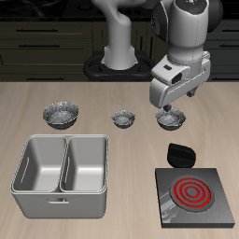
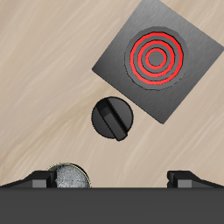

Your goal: Turn off the flat stove

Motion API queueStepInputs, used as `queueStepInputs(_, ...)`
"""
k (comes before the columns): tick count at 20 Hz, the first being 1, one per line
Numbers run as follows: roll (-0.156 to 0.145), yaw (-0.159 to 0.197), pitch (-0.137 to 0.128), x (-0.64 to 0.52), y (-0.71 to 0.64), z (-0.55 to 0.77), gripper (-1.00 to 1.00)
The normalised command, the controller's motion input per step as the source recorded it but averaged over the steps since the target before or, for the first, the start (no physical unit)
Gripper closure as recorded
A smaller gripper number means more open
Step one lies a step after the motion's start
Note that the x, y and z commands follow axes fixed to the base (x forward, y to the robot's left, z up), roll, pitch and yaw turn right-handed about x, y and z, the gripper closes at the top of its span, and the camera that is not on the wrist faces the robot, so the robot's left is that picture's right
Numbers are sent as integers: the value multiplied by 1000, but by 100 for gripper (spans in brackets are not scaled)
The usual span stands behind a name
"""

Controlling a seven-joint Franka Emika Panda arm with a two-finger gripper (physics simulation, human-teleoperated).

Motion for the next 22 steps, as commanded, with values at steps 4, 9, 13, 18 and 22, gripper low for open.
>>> queueStepInputs(4,45,67,11,42,9,39,-100)
queueStepInputs(9,-3,82,-27,70,-80,-96,-100)
queueStepInputs(13,0,38,12,69,-65,-204,-100)
queueStepInputs(18,10,56,-1,-12,-12,-185,-100)
queueStepInputs(22,6,29,10,-4,6,-118,-100)
